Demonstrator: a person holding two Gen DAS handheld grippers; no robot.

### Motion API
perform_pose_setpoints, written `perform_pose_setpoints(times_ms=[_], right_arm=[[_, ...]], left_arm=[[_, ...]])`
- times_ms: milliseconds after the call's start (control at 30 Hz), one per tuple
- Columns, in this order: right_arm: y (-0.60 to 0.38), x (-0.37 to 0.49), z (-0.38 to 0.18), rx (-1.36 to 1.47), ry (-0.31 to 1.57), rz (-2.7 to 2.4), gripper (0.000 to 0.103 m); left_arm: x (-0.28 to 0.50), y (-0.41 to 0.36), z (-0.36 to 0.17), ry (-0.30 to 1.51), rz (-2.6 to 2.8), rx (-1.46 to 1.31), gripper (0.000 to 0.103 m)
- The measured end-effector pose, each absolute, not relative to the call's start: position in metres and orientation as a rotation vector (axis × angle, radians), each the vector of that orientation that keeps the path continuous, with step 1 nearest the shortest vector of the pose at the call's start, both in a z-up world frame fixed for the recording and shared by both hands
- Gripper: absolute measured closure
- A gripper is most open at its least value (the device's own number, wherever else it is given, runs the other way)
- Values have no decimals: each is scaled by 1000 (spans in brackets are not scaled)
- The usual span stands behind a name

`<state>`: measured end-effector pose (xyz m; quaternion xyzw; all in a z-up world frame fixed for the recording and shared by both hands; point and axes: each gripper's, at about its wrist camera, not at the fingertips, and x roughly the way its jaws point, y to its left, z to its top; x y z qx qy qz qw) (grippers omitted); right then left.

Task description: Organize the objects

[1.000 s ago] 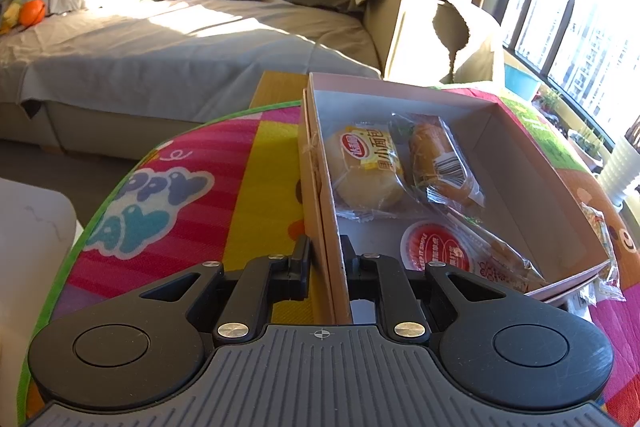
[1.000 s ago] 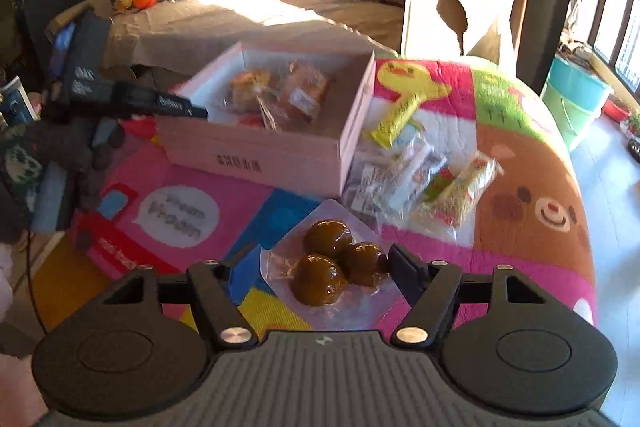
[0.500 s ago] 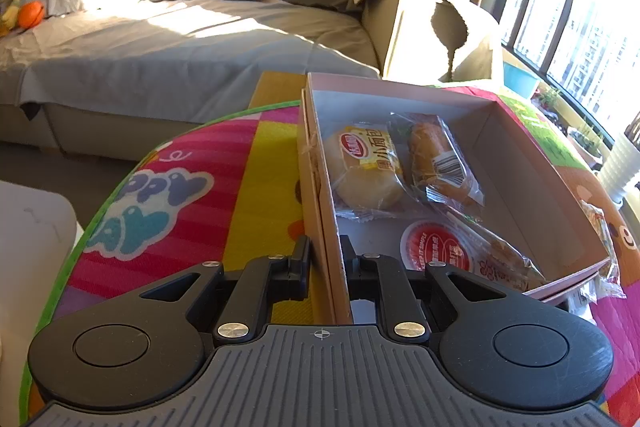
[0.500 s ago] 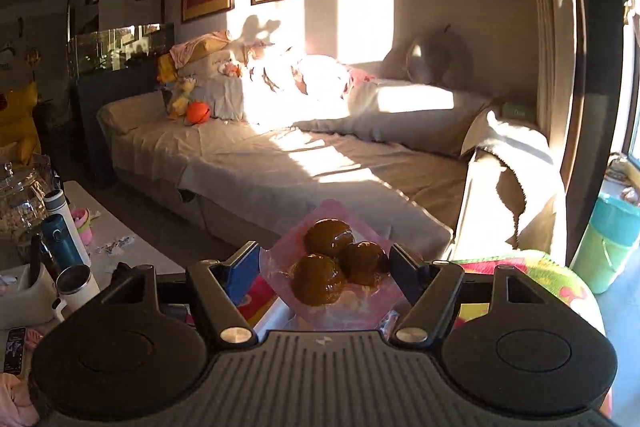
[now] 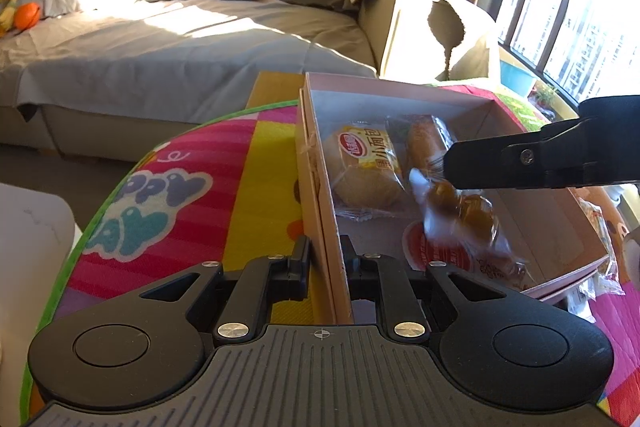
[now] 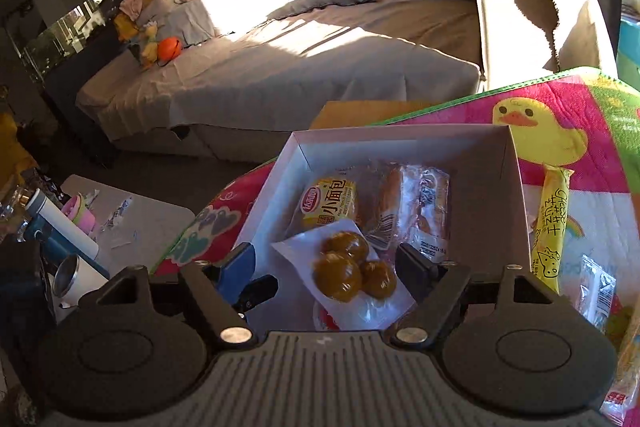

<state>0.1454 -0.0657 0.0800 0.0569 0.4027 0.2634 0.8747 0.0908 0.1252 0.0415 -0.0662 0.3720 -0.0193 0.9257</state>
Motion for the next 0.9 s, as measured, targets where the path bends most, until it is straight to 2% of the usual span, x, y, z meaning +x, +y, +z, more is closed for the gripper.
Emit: perform_pose_setpoints(times_ms=[400,567,700,900], right_arm=[[-174,118,104,105,689,262,21],[-213,103,85,66,737,158,16],[-206,81,61,-27,781,192,16],[-207,101,52,30,782,135,17]], left_arm=[[91,127,42,767,-45,-142,86],[91,127,41,767,-43,-146,86],[91,127,41,768,-43,-145,86],[90,127,41,771,-40,-143,86]])
